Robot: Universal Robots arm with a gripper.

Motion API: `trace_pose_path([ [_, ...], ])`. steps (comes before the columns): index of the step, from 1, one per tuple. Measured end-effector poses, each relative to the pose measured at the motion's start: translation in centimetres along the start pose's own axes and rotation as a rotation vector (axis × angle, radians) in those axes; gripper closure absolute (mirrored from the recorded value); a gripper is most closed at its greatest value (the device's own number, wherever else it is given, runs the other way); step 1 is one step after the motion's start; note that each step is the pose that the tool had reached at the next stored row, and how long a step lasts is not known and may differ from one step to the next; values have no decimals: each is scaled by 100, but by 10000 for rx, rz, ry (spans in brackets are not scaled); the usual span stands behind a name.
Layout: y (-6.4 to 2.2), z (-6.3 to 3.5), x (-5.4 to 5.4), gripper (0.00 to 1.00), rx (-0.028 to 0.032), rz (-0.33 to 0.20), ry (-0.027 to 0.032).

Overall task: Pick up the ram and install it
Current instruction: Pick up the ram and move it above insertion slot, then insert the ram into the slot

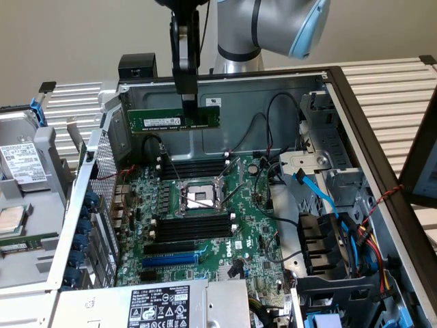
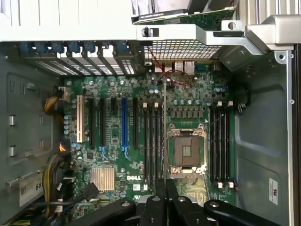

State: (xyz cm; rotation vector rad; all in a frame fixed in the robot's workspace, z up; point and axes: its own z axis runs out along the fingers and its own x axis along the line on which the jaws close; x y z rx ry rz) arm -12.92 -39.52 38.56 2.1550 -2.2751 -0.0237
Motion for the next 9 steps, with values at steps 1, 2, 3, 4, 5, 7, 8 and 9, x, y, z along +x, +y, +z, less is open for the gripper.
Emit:
trace_pose_path([
  [1,0,0,0,88,-1,0,0],
  [2,0,0,0,88,-1,-1,0],
  [3,0,0,0,88,-1,-1,0],
  [4,0,0,0,88,0,0,-1],
  [5,0,0,0,88,-1,0,0],
  [7,0,0,0,88,-1,-1,0],
  [8,0,0,0,88,0,0,-1],
  [9,0,0,0,88,0,0,-1],
])
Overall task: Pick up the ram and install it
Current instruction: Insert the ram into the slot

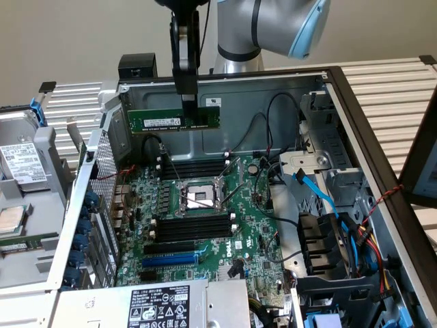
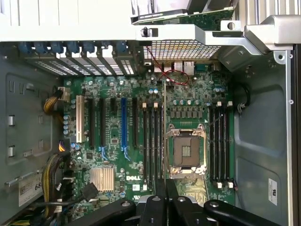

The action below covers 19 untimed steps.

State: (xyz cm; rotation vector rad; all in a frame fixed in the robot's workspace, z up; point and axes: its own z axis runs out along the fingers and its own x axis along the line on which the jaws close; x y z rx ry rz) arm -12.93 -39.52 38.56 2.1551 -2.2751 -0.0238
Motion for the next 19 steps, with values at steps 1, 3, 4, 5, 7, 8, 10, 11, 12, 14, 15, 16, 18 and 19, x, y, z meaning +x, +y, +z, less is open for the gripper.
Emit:
trace_pose_path([
  [1,0,0,0,88,0,0,0],
  [3,0,0,0,88,0,0,0],
  [4,0,0,0,88,0,0,1],
  [5,0,0,0,88,0,0,0],
  [7,0,0,0,88,0,0,0],
  [8,0,0,0,88,0,0,0],
  [10,0,2,0,88,0,0,0],
  [11,0,7,0,88,0,0,-1],
  [12,0,15,0,88,1,-1,-1],
  [14,-1,44,0,88,0,0,0],
  [15,-1,63,0,88,1,0,0],
  [16,-2,81,0,88,3,-1,-1],
  [18,-3,118,0,88,5,1,-1],
  [19,-5,134,0,88,5,1,0],
])
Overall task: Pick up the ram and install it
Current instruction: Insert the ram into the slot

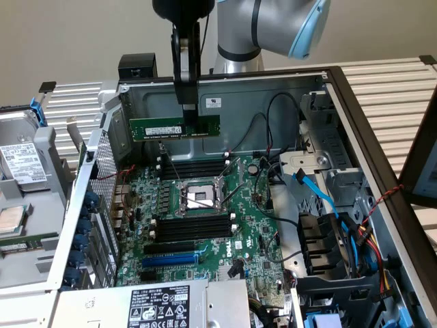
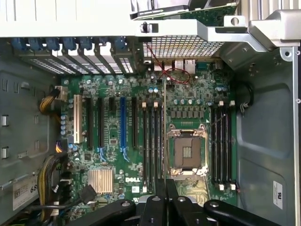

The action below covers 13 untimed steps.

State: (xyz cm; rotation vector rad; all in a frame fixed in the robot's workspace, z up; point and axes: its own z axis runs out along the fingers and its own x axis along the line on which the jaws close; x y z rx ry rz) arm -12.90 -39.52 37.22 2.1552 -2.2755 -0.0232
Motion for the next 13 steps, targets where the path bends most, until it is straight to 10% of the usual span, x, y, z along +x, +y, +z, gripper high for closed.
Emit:
trace_pose_path([
  [13,-24,257,32,88,2,-2,-1],
])
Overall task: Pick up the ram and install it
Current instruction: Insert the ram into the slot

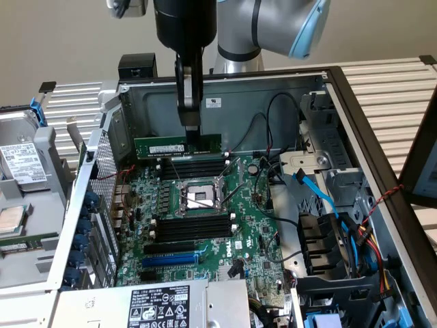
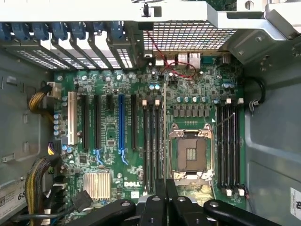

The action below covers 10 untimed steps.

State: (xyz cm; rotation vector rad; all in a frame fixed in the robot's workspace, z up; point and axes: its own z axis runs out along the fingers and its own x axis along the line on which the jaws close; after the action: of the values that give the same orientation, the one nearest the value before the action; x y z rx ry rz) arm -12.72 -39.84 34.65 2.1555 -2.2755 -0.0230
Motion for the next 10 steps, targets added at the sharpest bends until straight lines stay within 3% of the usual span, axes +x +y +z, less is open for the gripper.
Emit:
trace_pose_path([
  [10,-119,180,91,88,0,5,-1],
])
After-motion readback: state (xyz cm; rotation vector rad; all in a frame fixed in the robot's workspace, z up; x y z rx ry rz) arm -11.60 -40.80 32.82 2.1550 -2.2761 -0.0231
